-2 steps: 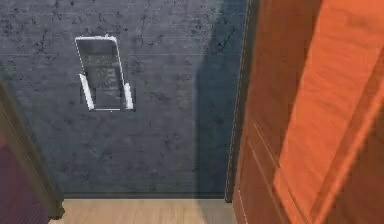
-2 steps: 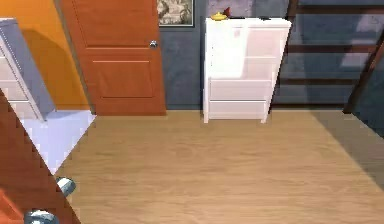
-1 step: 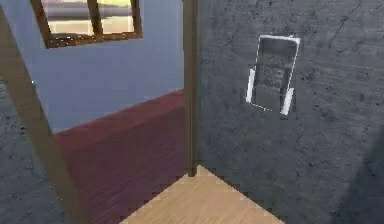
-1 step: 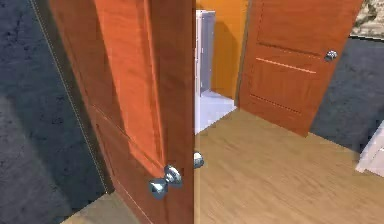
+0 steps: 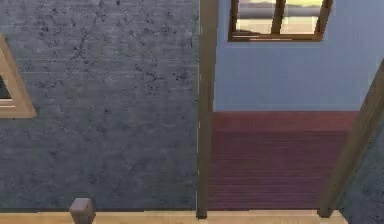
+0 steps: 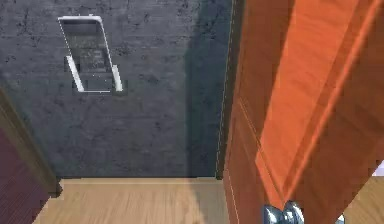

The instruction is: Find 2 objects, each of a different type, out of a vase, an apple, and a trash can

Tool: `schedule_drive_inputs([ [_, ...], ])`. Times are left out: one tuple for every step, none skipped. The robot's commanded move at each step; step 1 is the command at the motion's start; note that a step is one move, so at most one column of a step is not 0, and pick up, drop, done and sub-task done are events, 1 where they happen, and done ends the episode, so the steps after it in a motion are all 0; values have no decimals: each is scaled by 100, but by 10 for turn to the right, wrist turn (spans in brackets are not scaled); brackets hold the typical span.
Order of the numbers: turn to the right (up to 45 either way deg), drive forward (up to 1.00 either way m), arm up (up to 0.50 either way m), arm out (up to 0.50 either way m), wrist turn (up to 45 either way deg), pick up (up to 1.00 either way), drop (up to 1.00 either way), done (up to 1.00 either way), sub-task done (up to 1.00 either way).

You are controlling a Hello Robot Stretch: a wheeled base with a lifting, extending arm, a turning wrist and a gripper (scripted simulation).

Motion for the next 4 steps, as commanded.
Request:
schedule_drive_inputs([
  [-450, 0, 0, 0, 0, 0, 0, 0, 0],
  [0, 10, 0, 0, 0, 0, 0, 0, 0],
  [-270, 0, 0, 0, 0, 0, 0, 0, 0],
  [0, 20, 0, 0, 0, 0, 0, 0, 0],
])
